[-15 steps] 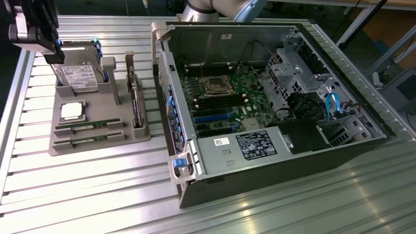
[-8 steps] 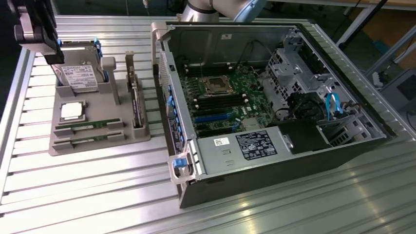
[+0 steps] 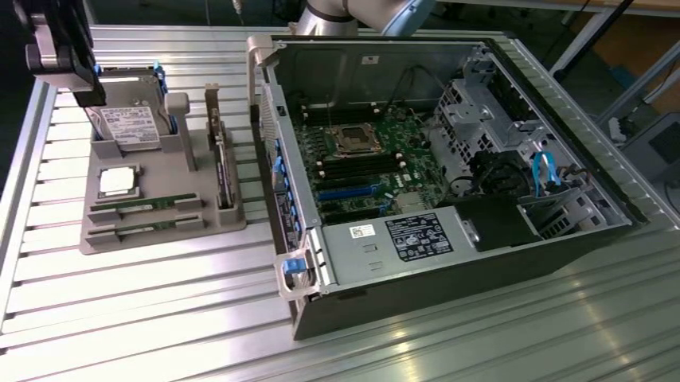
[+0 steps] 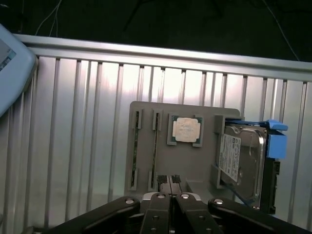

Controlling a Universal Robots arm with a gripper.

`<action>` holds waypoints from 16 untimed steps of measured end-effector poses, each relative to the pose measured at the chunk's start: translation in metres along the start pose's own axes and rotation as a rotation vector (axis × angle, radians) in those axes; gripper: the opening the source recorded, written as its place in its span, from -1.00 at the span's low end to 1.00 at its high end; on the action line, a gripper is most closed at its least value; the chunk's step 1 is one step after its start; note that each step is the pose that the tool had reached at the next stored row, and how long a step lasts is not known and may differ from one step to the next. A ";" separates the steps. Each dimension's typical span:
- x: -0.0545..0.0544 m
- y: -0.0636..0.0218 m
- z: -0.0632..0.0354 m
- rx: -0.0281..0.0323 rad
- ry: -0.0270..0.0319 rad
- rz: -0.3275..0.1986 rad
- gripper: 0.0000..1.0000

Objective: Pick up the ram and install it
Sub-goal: 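Pick up the ram and move it above insertion slot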

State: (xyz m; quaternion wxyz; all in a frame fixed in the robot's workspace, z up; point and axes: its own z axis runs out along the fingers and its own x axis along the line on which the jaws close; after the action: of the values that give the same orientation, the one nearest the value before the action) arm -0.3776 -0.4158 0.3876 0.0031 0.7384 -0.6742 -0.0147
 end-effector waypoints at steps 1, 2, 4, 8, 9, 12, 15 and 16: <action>0.000 0.0000 0.0011 0.0000 0.0000 0.000 -0.80; 0.000 -0.0001 0.0030 -0.0001 0.0001 0.000 -0.80; 0.000 -0.0001 0.0041 -0.0003 0.0002 0.000 -0.80; 0.000 -0.0001 0.0042 -0.0001 0.0001 0.000 -0.80; 0.000 -0.0001 0.0042 -0.0001 0.0001 0.000 -0.80; 0.000 -0.0001 0.0042 -0.0001 0.0001 0.000 -0.80; 0.000 -0.0001 0.0042 -0.0001 0.0001 0.000 -0.54; 0.000 -0.0001 0.0042 -0.0001 0.0001 0.000 -0.54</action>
State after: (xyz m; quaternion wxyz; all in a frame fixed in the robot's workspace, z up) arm -0.3776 -0.4157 0.3833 0.0031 0.7384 -0.6742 -0.0147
